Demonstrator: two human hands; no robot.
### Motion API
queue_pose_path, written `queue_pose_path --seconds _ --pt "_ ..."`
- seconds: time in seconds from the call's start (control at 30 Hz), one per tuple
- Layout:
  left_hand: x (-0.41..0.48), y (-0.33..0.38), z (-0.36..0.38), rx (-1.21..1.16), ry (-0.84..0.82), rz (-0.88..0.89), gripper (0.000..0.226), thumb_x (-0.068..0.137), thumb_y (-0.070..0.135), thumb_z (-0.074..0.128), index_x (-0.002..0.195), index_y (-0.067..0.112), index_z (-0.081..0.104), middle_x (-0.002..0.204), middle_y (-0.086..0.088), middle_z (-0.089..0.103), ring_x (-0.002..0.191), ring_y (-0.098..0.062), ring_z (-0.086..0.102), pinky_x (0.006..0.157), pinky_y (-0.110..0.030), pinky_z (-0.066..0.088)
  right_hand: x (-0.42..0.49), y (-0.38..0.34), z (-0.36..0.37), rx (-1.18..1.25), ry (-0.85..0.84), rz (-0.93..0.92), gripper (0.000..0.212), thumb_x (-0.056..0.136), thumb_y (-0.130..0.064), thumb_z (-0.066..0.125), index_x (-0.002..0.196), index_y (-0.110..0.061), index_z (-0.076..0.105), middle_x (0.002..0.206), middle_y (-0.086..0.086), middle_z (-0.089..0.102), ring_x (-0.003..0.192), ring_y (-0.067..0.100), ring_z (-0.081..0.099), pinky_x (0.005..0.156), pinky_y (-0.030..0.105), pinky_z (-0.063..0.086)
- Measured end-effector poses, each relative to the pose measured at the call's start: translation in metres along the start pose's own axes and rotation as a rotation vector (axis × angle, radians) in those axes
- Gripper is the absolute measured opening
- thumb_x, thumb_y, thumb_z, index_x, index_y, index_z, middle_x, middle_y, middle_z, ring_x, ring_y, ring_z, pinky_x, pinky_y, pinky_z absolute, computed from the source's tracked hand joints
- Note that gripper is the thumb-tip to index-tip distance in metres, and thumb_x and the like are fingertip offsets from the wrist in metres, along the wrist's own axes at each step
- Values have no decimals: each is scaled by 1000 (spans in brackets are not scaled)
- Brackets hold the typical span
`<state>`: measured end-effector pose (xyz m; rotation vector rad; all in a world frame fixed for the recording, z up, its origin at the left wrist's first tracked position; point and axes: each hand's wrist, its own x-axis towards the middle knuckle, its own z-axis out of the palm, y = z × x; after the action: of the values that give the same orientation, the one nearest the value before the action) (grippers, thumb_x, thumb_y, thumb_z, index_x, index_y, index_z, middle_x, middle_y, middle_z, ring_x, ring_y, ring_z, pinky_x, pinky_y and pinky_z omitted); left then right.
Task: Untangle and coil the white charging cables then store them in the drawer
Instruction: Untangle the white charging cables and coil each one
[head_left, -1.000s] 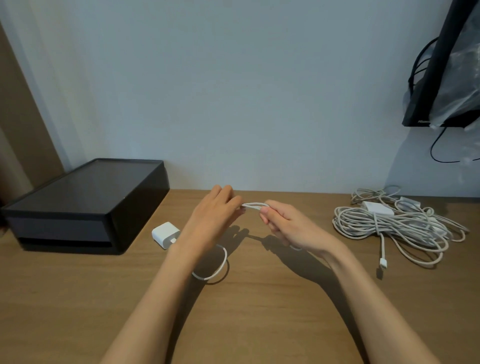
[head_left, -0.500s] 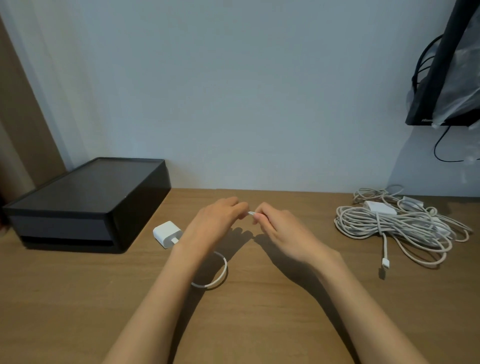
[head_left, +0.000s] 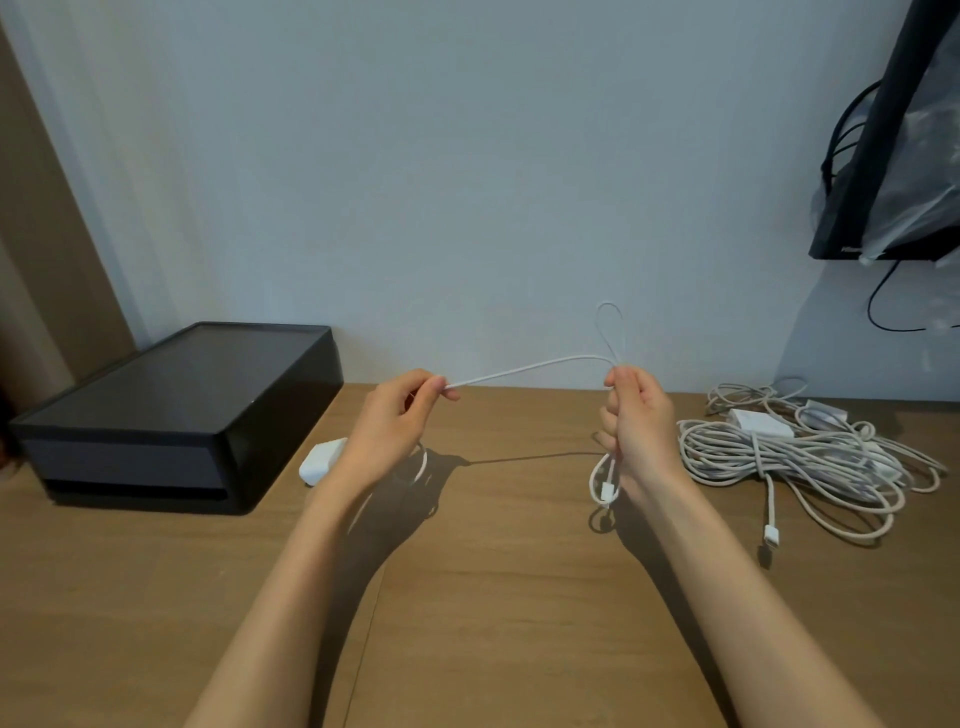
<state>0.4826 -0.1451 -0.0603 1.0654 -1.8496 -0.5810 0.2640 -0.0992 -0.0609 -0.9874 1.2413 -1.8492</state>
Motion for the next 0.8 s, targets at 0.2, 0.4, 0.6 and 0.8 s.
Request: queue_pose_path --seconds 0.2,0.4,0.6,0.8 --pt "-4 20 18 -295 151 -114 21 96 25 51 86 19 67 68 4 56 48 -1 44 44 -15 35 -15 3 14 -264 -167 -13 28 102 -14 36 83 -15 55 49 -11 32 36 1 25 36 16 19" --pt "-10 32 23 -364 35 -185 19 93 19 57 91 5 70 72 -2 66 42 -5 50 41 -15 42 -27 15 29 -481 -323 -120 30 103 -26 34 90 -23 61 55 -8 36 43 2 31 44 19 26" --pt "-16 35 34 -268 -108 -189 21 92 23 59 85 9 73 66 2 67 42 -7 39 40 -14 32 -25 10 27 -442 -321 -121 28 102 -29 37 97 -30 64 43 -16 40 43 0 38 49 18 27" --pt "-17 38 32 -149 -216 -125 23 91 24 61 80 8 74 56 9 64 39 7 44 45 -6 30 -31 1 26 -402 -421 -71 28 103 -19 40 107 -9 66 41 -19 49 44 -8 49 45 8 36"
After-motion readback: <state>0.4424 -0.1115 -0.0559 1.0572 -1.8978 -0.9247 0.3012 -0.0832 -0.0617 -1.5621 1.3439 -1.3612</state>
